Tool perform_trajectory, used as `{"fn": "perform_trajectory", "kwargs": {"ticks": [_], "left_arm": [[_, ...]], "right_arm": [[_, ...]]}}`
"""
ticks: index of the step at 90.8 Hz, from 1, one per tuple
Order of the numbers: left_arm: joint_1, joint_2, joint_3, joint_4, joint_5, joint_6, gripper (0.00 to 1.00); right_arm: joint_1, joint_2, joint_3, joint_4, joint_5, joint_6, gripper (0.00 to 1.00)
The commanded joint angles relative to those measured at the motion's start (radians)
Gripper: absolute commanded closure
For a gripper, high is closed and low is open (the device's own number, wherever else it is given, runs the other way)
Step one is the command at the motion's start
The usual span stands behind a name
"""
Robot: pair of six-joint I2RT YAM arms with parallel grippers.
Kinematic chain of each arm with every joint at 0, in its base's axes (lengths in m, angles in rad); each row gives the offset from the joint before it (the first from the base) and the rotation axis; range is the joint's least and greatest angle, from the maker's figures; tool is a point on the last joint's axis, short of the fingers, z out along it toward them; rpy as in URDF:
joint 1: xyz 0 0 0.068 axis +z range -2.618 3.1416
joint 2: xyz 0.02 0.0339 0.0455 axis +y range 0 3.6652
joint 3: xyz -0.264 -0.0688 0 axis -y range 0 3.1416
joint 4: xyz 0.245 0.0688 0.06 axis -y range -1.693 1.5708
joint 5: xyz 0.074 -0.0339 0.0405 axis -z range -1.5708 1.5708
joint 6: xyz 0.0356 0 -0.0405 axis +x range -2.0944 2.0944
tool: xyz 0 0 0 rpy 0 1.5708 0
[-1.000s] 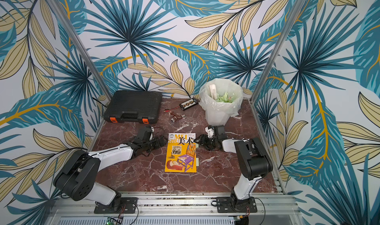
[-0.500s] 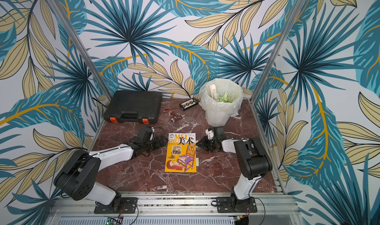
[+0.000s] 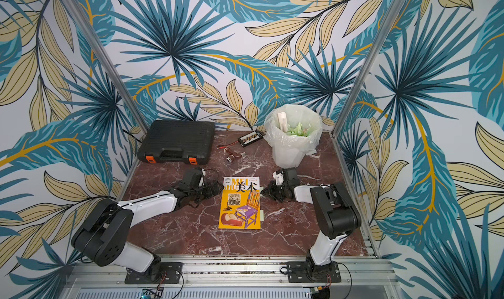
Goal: Peel off the used sticky note
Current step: Open the book at the center of the board.
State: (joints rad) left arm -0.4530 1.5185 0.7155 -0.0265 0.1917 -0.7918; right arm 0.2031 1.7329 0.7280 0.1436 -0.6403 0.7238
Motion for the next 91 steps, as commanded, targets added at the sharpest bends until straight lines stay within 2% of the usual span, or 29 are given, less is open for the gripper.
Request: {"fn": "perform_trajectory", "kwargs": {"ticks": [1, 16, 37, 68, 91], "left_arm": [[-0.014, -0.036, 0.058, -0.043, 0.032, 0.046, 0.00], [-0.045, -0.056, 0.137, -0.127, 0.059, 0.108, 0.00], [-0.115, -0.012, 0.293, -0.215, 0.087, 0.151, 0.00], [-0.194, 0.242, 0.590, -0.338, 0.067, 0.164, 0.00], [-0.259, 0.424, 0.832, -0.555, -0.087, 0.205, 0.00]], "right_arm": [[0.015, -0.048, -0.005, -0.004, -0.005, 0.015, 1.00], [0.030, -0.078, -0.006, 0.012, -0.021, 0.039, 1.00], [0.061, -0.100, 0.002, 0.019, -0.022, 0.053, 1.00], [0.097, -0.114, 0.007, 0.029, -0.015, 0.067, 1.00], [0.116, -0.112, 0.010, 0.039, -0.012, 0.075, 1.00]]}}
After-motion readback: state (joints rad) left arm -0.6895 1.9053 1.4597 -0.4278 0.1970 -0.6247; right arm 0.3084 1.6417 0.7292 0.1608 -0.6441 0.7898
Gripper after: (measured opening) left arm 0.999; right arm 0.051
